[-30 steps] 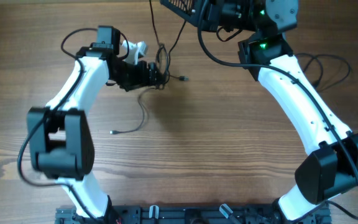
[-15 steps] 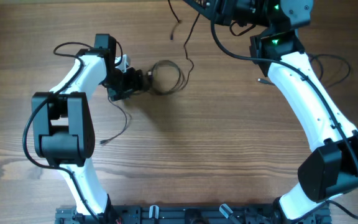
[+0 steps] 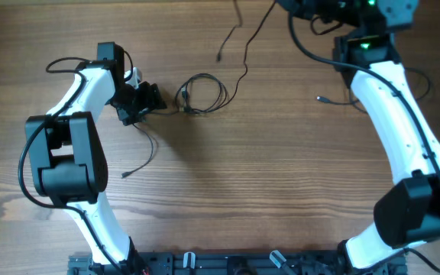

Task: Untangle cables

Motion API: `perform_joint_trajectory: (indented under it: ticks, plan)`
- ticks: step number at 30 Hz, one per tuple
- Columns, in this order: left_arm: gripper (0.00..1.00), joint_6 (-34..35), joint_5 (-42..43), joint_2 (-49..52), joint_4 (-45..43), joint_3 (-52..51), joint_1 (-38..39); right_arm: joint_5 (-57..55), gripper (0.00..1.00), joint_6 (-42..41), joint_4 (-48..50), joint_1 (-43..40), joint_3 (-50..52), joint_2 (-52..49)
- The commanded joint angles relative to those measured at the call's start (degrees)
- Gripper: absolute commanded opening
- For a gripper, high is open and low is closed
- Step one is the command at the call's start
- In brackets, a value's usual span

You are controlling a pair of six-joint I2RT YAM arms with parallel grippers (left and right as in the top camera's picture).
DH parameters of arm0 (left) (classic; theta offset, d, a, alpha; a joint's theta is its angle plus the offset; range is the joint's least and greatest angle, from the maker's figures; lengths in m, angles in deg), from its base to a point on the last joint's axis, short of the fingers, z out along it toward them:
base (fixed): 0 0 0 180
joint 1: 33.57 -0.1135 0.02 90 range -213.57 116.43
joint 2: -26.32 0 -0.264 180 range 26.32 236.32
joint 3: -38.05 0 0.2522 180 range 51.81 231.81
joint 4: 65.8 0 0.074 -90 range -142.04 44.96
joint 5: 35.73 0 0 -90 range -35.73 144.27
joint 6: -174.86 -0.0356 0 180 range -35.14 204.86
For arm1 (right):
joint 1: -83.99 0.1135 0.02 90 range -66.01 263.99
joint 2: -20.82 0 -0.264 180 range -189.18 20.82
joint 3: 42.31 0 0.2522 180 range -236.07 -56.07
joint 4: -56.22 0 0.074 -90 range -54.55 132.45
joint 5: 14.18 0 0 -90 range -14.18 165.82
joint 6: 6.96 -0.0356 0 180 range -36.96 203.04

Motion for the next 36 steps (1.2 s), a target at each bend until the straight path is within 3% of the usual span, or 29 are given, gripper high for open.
perform_joint_trajectory:
  ticks: [1,7,10,14,17,22,26,36]
  plan:
    - [0.79,1.7,-5.4,2.4,-0.6,-1.0,-0.5,-0.1,0.04,1.1,0.3,-0.7,-0.7,4.8]
    - [0.66,5.5,-10.9,2.4,-1.8,-1.0,-0.5,-1.6,0.05,2.1,-0.3,-2.1,-1.7,6.9]
    - [0.76,5.5,-10.8,2.4,-2.0,-1.0,-0.5,-0.7,0.04,2.5,-4.9,-2.1,-1.7,6.9]
    - [0.81,5.4,-10.8,2.3,0.6,1.9,-0.5,2.8,0.05,14.1,-22.8,-2.0,-1.7,6.9]
    - [0.80,5.4,-10.8,2.2,5.4,7.3,-0.2,1.4,0.05,27.2,-40.5,-2.0,-1.7,6.9]
    - [0.78,5.4,-10.8,2.2,10.5,17.0,1.9,-14.1,0.04,43.1,-69.9,-2.0,-1.7,6.2]
    - [0.79,5.5,-10.8,2.2,8.3,19.7,5.0,-25.9,0.04,44.1,-81.2,-1.7,-1.4,5.6]
    - [0.79,5.5,-13.0,5.9,1.0,19.7,13.7,-39.8,0.04,44.1,-89.8,-1.0,2.8,3.5]
